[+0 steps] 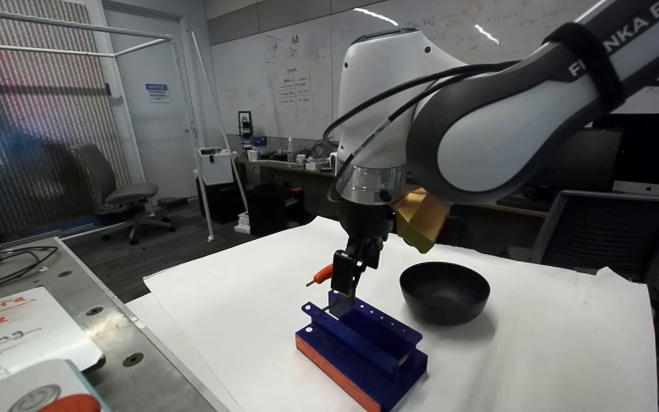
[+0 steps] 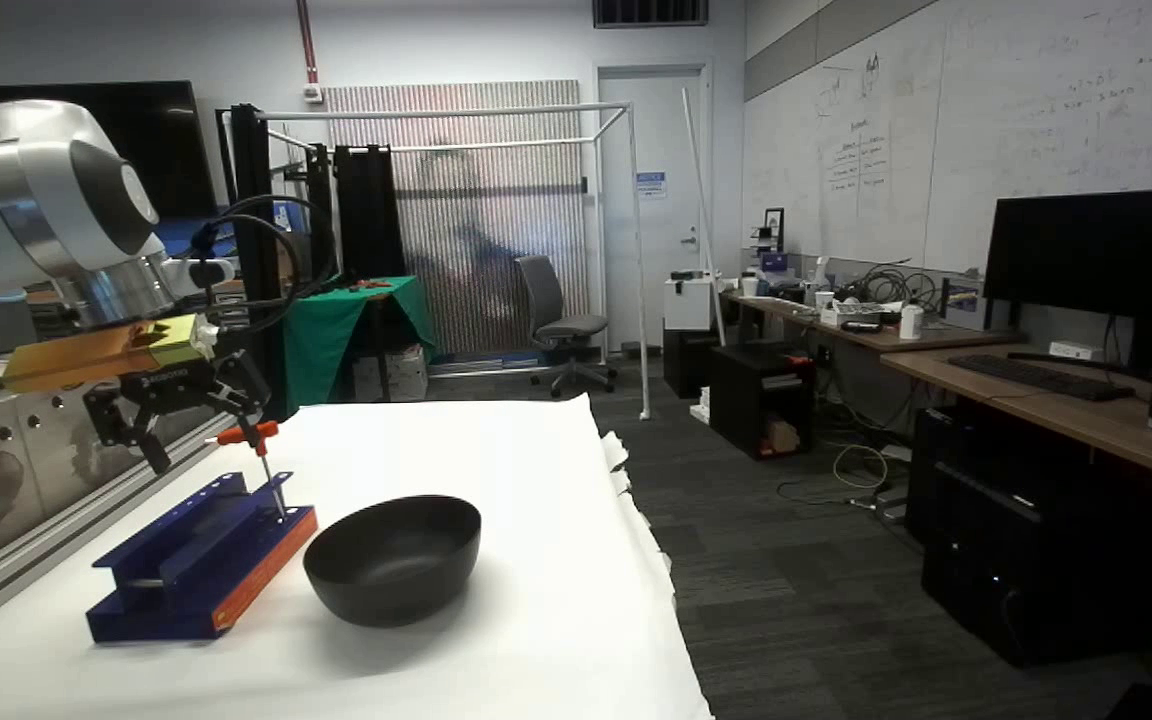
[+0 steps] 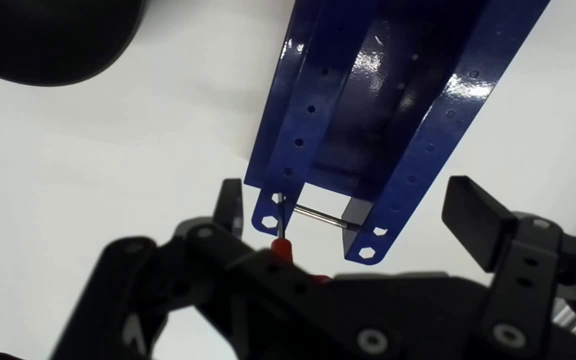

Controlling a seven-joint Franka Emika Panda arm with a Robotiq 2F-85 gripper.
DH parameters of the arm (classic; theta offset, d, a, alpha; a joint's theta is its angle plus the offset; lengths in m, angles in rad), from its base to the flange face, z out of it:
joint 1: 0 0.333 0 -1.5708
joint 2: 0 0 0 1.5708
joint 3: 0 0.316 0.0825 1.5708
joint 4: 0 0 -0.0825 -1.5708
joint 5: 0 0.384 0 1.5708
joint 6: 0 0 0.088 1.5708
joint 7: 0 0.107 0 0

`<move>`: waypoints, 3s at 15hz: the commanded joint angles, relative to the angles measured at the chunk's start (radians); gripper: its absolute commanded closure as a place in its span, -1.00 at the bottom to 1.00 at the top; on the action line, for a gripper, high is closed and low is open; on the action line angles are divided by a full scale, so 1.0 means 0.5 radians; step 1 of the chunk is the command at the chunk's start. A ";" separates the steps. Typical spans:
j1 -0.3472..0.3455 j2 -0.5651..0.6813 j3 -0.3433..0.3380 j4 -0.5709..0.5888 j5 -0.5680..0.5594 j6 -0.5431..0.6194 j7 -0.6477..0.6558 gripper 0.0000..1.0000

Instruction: Put the metal object with the orange handle in the black bowl

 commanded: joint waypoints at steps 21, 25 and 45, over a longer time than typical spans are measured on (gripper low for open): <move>-0.073 0.508 0.007 0.783 0.136 -0.345 -1.505 -0.17; -0.067 0.507 -0.003 0.789 0.092 -0.367 -1.522 0.47; -0.014 -0.017 -0.141 0.691 -0.412 -0.961 -0.978 0.78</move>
